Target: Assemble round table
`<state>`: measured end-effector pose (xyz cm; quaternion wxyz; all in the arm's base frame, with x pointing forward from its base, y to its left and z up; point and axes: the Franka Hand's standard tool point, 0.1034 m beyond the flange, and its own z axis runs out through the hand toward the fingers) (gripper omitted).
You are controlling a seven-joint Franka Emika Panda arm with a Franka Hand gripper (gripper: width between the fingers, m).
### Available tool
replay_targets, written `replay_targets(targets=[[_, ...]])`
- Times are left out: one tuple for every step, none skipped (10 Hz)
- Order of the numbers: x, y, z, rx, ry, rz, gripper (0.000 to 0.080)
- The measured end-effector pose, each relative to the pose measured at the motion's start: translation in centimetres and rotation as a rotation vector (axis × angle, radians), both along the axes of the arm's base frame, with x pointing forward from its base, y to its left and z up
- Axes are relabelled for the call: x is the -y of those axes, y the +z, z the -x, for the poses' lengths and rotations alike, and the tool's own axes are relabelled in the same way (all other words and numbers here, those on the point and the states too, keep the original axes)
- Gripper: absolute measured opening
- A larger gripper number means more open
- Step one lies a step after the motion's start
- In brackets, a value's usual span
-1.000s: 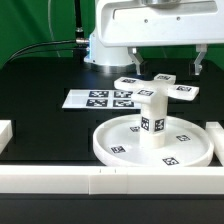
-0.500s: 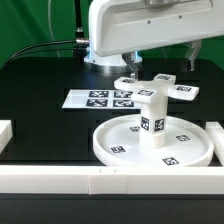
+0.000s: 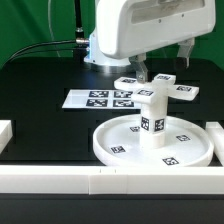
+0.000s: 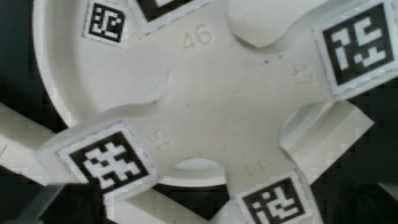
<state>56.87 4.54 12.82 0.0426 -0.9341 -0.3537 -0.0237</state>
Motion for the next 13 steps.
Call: replay_targets(targets=[[0.1,0.0,0.0,0.01,0.1,0.004,0.0649],[0.3,0.0,-0.3,0.036,0.275,0.029,0.0649],[0.2,0.0,-0.5,0.053,0.394,0.047,0.0649],[0.1,0.1,-0.5,0.058,0.461,0.058,0.0649],[0.1,0.0,-0.5,0.061,0.57,0.077,0.0649],[0.2,0.0,-0.5,0.064,0.624,0.081,0.0649],[0.4,0.0,-0.5,0.066,0.701,0.089,0.0649],[0.5,0.0,-0.5,0.068,0.746,0.09,0.0649],[0.7,-0.1,-0.4,0.071,0.796,0.092,0.0649],[0.9,-0.4,-0.4,0.094,0.941,0.112,0.0649],[1.0,-0.6,-0.1,0.099,1.034,0.128,0.0649],[1.1,-1.0,0.4,0.09,1.133,0.141,0.0649],[1.4,-1.3,0.9,0.08,1.172,0.137,0.0649]])
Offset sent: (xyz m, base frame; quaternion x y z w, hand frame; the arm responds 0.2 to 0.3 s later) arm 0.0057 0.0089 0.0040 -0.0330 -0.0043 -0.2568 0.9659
